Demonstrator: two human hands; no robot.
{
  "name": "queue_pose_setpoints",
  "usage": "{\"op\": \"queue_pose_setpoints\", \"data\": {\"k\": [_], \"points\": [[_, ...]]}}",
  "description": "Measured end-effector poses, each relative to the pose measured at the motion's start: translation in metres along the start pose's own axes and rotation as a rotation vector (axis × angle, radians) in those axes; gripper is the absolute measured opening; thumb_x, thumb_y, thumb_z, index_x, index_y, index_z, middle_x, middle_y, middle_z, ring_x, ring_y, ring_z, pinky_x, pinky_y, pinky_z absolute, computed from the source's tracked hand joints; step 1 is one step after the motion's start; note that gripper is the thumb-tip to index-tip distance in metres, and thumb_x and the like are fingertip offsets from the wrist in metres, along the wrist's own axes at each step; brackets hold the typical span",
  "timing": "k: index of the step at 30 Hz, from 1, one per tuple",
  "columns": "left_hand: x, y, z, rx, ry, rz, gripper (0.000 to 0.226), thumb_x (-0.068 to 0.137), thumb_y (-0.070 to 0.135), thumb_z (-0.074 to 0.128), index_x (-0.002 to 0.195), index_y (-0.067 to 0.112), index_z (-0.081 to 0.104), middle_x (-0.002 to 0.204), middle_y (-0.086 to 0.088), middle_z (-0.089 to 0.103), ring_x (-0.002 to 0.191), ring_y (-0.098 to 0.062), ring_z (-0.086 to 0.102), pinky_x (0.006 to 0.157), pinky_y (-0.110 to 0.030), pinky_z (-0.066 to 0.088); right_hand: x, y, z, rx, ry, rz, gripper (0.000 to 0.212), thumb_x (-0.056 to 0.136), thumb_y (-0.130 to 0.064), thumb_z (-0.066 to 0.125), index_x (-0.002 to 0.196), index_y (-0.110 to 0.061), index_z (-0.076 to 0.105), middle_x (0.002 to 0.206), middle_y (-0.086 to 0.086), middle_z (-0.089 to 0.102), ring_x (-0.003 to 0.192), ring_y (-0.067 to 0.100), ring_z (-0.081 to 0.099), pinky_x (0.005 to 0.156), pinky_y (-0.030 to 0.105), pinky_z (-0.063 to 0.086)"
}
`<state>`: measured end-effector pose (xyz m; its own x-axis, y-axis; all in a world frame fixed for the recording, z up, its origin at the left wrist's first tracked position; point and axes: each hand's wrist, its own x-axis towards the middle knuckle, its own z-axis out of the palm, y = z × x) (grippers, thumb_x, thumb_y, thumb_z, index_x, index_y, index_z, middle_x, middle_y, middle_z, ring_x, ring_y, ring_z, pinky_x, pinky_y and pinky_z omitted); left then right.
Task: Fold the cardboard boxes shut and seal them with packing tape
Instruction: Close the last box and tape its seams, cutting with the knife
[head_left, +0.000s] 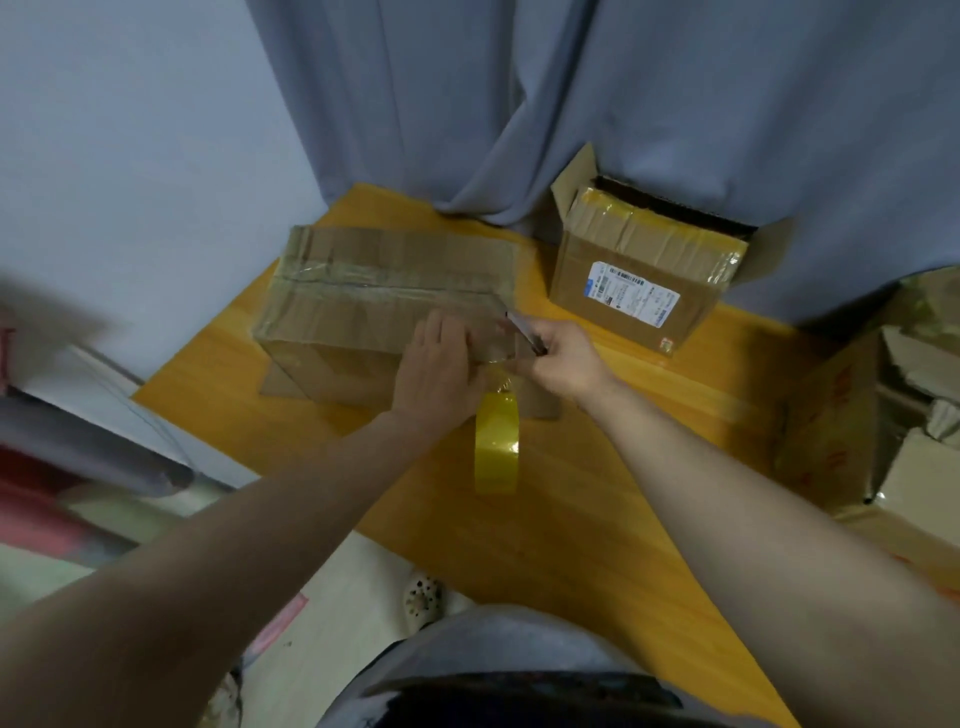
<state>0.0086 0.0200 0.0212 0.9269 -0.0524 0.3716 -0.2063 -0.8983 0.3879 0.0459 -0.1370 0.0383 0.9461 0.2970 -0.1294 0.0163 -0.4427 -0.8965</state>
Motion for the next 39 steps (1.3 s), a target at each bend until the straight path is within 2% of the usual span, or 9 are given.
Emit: {"op": "queue_pose_setpoints", "data": {"k": [5,10,15,20,27,29,32,36,39], "points": [[-0.041,0.013,0.009,-0.353,-0.181,-0.471,0.024,0.084,0.021,0.063,0.099,0.013,0.046,0.093,0.0,0.05,0.082,-0.016,0.05,0.067,-0.022,0.035,0.014,0.02,0.005,-0.37,-0.082,-0.123,0.072,0.076,-0.024,0.079,0.14,-0.031,0.047,0.151,-0.017,0.031,0.138,0.008,0.032,0.108,0.025,0.029],[-0.032,0.025,0.038,-1.011,-0.266,-1.042,0.087,0.068,0.056,0.072,0.134,0.007,0.046,0.13,-0.009,0.056,0.12,-0.026,0.053,0.105,-0.044,0.041,0.014,0.023,0.015,-0.483,0.009,-0.172,0.064,0.086,-0.029,0.068,0.143,-0.032,0.039,0.153,-0.02,0.027,0.136,0.008,0.034,0.103,0.026,0.035],[-0.032,0.023,0.058,-1.026,-0.275,-0.934,0.076,0.069,0.057,0.067,0.125,0.008,0.055,0.122,-0.021,0.061,0.115,-0.038,0.057,0.099,-0.054,0.045,0.011,0.026,0.014,-0.595,0.031,-0.201,0.06,0.091,-0.039,0.058,0.145,-0.037,0.033,0.153,-0.024,0.022,0.132,0.006,0.039,0.092,0.03,0.047],[-0.039,0.013,0.063,-0.871,-0.339,-0.941,0.06,0.092,0.037,0.058,0.14,0.008,0.035,0.138,-0.002,0.044,0.128,-0.024,0.043,0.101,-0.03,0.036,0.013,0.032,0.012,-0.563,0.03,-0.271,0.06,0.091,-0.04,0.057,0.145,-0.035,0.033,0.153,-0.022,0.022,0.131,0.007,0.042,0.09,0.031,0.049],[-0.032,0.015,0.063,-0.867,-0.264,-0.96,0.02,0.1,0.023,0.043,0.114,0.009,0.044,0.099,-0.005,0.051,0.083,-0.015,0.048,0.061,-0.022,0.034,0.013,0.042,0.019,-0.626,0.001,-0.276,0.077,0.086,-0.013,0.063,0.149,-0.032,0.022,0.157,-0.02,0.008,0.104,0.015,0.062,0.061,0.023,0.046],[-0.03,0.013,0.063,-0.869,-0.31,-1.005,0.015,0.1,0.019,0.044,0.11,0.008,0.047,0.09,-0.005,0.05,0.072,-0.012,0.046,0.055,-0.019,0.036,0.015,0.036,0.013,-0.56,-0.05,-0.27,0.077,0.086,-0.011,0.063,0.149,-0.032,0.023,0.157,-0.018,0.01,0.12,0.013,0.054,0.076,0.023,0.048],[-0.027,0.015,0.065,-0.893,-0.326,-1.04,0.02,0.095,0.019,0.05,0.111,0.007,0.046,0.104,-0.013,0.055,0.093,-0.025,0.054,0.081,-0.029,0.044,0.011,0.02,0.001,-0.378,-0.115,-0.199,0.075,0.083,-0.026,0.072,0.146,-0.034,0.031,0.156,-0.016,0.019,0.138,0.005,0.029,0.101,0.018,0.032],[-0.023,0.014,0.069,-0.925,-0.325,-1.051,0.043,0.08,0.029,0.055,0.115,0.005,0.055,0.11,-0.017,0.059,0.113,-0.04,0.055,0.098,-0.053,0.044,-0.004,0.012,-0.009,-0.11,0.121,-0.186,0.024,0.085,-0.046,0.064,0.094,-0.024,0.069,0.108,-0.012,0.06,0.107,0.007,0.056,0.086,0.027,0.042],[-0.024,0.015,0.069,-0.877,-0.316,-1.031,0.044,0.085,0.035,0.054,0.115,0.004,0.059,0.11,-0.021,0.062,0.107,-0.039,0.058,0.094,-0.051,0.047,-0.011,0.017,-0.024,-0.034,0.073,0.019,0.068,0.088,-0.068,0.038,0.066,-0.011,0.067,0.083,-0.013,0.068,0.092,0.006,0.061,0.087,0.035,0.042]]}}
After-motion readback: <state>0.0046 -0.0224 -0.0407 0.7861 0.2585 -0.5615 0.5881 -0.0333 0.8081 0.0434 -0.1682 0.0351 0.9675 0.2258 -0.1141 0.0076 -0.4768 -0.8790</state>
